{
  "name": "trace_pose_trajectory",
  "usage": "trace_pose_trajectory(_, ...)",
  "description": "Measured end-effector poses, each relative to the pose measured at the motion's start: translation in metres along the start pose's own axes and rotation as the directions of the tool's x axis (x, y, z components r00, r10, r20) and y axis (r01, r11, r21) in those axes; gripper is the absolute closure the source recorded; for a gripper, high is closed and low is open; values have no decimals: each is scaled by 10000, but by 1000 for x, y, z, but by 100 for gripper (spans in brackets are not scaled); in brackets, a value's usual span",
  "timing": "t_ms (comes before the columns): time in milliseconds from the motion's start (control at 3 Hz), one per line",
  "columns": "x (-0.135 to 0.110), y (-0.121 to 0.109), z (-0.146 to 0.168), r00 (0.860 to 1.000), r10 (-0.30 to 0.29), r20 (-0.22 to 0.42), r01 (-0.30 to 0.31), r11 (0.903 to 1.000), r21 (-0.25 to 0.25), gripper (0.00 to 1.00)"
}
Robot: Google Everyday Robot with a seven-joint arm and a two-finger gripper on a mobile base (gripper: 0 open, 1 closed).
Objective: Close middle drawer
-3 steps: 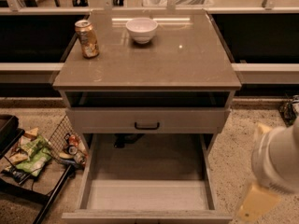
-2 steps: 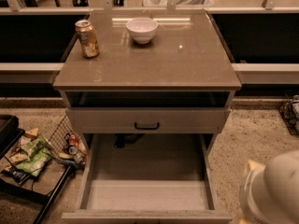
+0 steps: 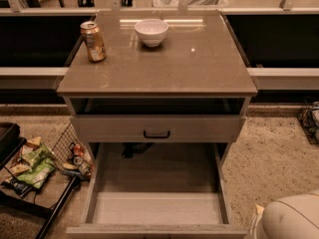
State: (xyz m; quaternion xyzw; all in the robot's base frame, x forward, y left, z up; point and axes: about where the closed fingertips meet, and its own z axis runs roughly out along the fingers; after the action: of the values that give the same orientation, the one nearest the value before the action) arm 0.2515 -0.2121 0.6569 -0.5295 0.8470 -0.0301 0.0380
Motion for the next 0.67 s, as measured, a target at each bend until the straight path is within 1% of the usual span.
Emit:
trace_pose_trajectory(333,-7,16,45,9994,-283,-199,278,9994,-229,26)
trace_pose_trajectory(667,-14,40,110,9991,-428,11,427,9959,-801,49)
